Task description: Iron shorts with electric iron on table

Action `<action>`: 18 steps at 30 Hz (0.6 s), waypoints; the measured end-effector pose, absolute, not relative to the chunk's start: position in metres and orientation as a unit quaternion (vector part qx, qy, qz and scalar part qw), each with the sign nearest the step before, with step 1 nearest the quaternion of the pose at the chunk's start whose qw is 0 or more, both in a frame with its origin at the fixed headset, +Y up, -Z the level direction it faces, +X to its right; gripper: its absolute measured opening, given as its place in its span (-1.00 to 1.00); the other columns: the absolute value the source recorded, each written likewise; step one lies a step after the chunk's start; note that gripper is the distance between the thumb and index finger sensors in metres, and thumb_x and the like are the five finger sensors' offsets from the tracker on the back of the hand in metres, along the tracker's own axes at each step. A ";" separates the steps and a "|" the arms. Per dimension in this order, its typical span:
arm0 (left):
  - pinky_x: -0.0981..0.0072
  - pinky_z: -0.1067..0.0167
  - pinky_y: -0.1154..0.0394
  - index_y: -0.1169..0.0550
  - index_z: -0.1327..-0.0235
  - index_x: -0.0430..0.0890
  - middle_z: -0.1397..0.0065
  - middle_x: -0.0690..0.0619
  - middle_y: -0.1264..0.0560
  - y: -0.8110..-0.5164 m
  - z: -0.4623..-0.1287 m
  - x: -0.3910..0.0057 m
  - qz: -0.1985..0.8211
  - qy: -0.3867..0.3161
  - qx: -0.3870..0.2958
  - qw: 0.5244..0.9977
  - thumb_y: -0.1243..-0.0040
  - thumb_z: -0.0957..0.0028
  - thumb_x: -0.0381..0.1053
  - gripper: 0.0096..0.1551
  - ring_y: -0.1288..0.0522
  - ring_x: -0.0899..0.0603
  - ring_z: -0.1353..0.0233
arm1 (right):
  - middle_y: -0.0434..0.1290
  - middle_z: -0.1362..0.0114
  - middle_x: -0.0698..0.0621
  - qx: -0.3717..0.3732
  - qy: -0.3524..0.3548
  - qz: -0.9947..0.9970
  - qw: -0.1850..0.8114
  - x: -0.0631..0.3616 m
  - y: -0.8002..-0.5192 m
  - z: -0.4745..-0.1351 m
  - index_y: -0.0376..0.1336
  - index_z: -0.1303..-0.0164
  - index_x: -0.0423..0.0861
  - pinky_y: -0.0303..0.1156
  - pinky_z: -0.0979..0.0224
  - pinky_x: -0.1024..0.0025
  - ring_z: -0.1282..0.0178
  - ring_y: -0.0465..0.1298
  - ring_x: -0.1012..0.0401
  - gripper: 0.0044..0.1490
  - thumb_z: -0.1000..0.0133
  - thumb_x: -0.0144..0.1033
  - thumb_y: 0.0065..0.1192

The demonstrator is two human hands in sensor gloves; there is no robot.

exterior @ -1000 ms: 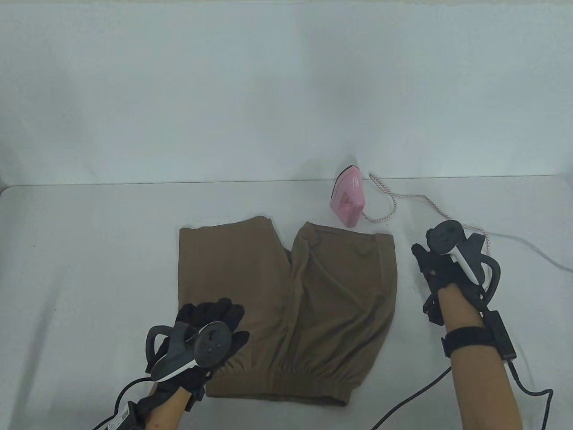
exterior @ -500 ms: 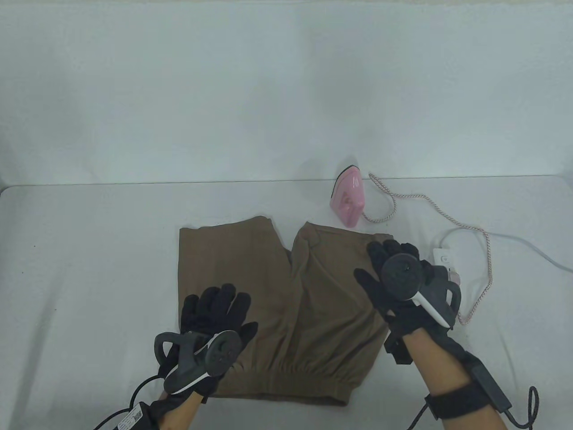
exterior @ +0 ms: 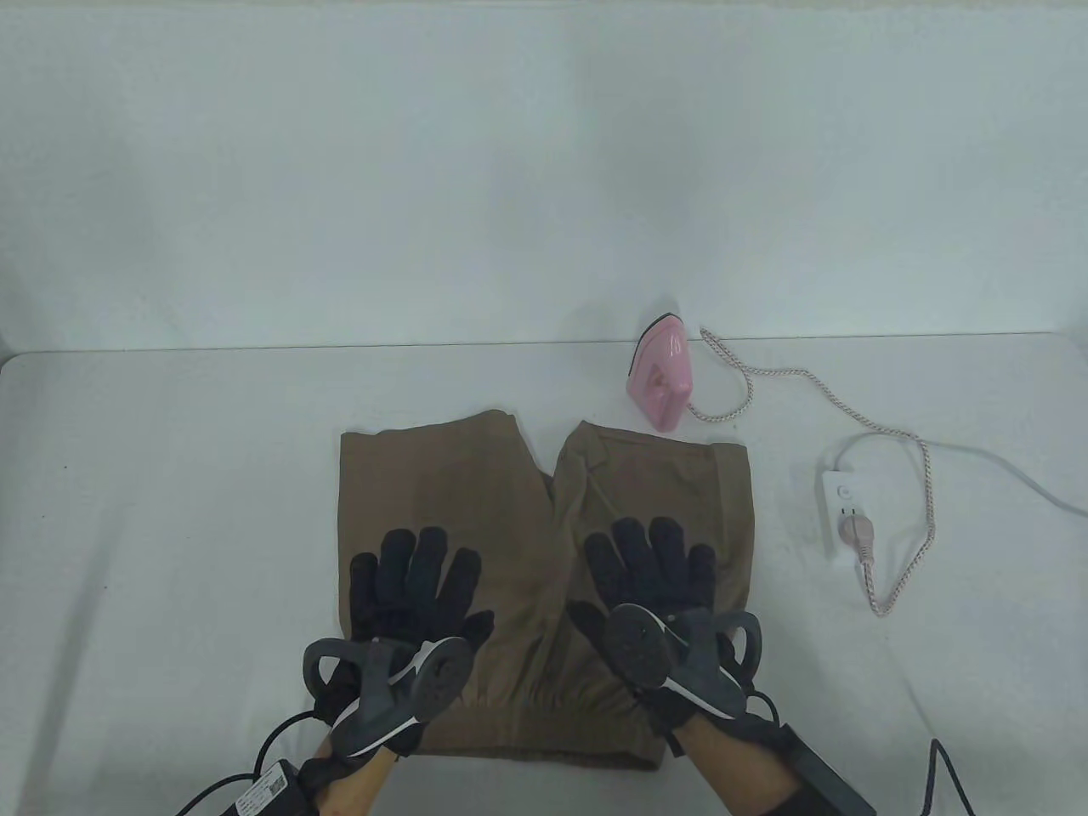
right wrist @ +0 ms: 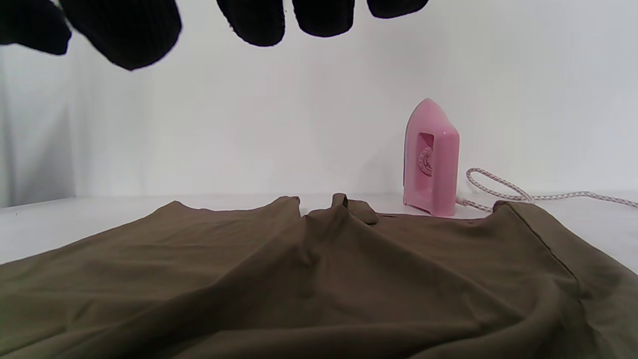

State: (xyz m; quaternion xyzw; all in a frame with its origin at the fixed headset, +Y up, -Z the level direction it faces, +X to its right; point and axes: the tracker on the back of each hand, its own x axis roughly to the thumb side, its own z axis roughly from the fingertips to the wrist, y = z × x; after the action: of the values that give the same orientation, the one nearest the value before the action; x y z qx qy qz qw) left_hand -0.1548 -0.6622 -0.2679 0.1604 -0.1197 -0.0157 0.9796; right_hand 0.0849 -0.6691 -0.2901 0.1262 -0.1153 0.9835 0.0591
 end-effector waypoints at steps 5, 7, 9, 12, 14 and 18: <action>-0.39 -0.52 -0.01 -0.31 -0.57 0.19 -0.75 -0.02 -0.09 -0.662 -0.264 -0.154 -0.036 -0.117 0.175 0.977 -0.17 -0.04 0.40 -0.19 -0.06 -0.39 -0.69 | 0.04 -0.81 0.04 0.124 -0.118 0.984 0.041 0.080 -0.676 -0.291 0.02 -0.69 0.21 -0.04 -0.60 -0.40 -0.78 -0.01 -0.21 -0.04 -0.12 0.41 0.13; -0.39 -0.52 -0.01 -0.31 -0.57 0.19 -0.75 -0.02 -0.09 -0.662 -0.264 -0.154 -0.037 -0.118 0.175 0.977 -0.17 -0.04 0.40 -0.19 -0.07 -0.39 -0.69 | 0.05 -0.80 0.04 0.128 -0.114 0.985 0.034 0.078 -0.678 -0.290 0.03 -0.69 0.21 -0.03 -0.60 -0.40 -0.78 0.00 -0.21 -0.05 -0.12 0.41 0.13; -0.39 -0.52 -0.01 -0.31 -0.56 0.19 -0.75 -0.02 -0.09 -0.660 -0.264 -0.155 -0.038 -0.114 0.180 0.976 -0.17 -0.04 0.40 -0.19 -0.06 -0.38 -0.69 | 0.06 -0.80 0.04 0.132 -0.115 0.984 0.029 0.077 -0.679 -0.289 0.04 -0.68 0.21 -0.03 -0.60 -0.40 -0.78 0.00 -0.20 -0.05 -0.12 0.41 0.13; -0.39 -0.52 -0.01 -0.32 -0.56 0.19 -0.75 -0.02 -0.10 -0.658 -0.262 -0.156 -0.030 -0.111 0.188 0.975 -0.17 -0.04 0.40 -0.20 -0.07 -0.38 -0.69 | 0.08 -0.79 0.02 0.133 -0.117 0.984 0.024 0.076 -0.679 -0.288 0.05 -0.68 0.21 -0.03 -0.61 -0.38 -0.79 0.01 -0.17 -0.06 -0.12 0.40 0.13; -0.39 -0.52 -0.02 -0.32 -0.56 0.19 -0.75 -0.02 -0.11 -0.657 -0.261 -0.157 -0.027 -0.110 0.191 0.975 -0.17 -0.04 0.40 -0.20 -0.08 -0.38 -0.69 | 0.09 -0.79 0.02 0.127 -0.118 0.985 0.021 0.078 -0.679 -0.288 0.05 -0.67 0.21 -0.03 -0.61 -0.38 -0.79 0.00 -0.16 -0.07 -0.12 0.40 0.13; -0.40 -0.52 -0.02 -0.33 -0.55 0.19 -0.75 -0.01 -0.11 -0.657 -0.262 -0.157 -0.031 -0.113 0.182 0.976 -0.17 -0.04 0.40 -0.21 -0.08 -0.38 -0.69 | 0.09 -0.79 0.02 0.120 -0.113 0.986 0.021 0.080 -0.681 -0.289 0.06 -0.67 0.21 -0.03 -0.61 -0.38 -0.79 0.01 -0.16 -0.07 -0.12 0.40 0.13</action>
State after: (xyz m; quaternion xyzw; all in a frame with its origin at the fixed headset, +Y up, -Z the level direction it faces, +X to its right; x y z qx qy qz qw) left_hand -0.1567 -0.6567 -0.2622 0.1821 -0.1126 -0.0314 0.9763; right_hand 0.0795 -0.6807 -0.2892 0.1203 -0.1132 0.9860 0.0211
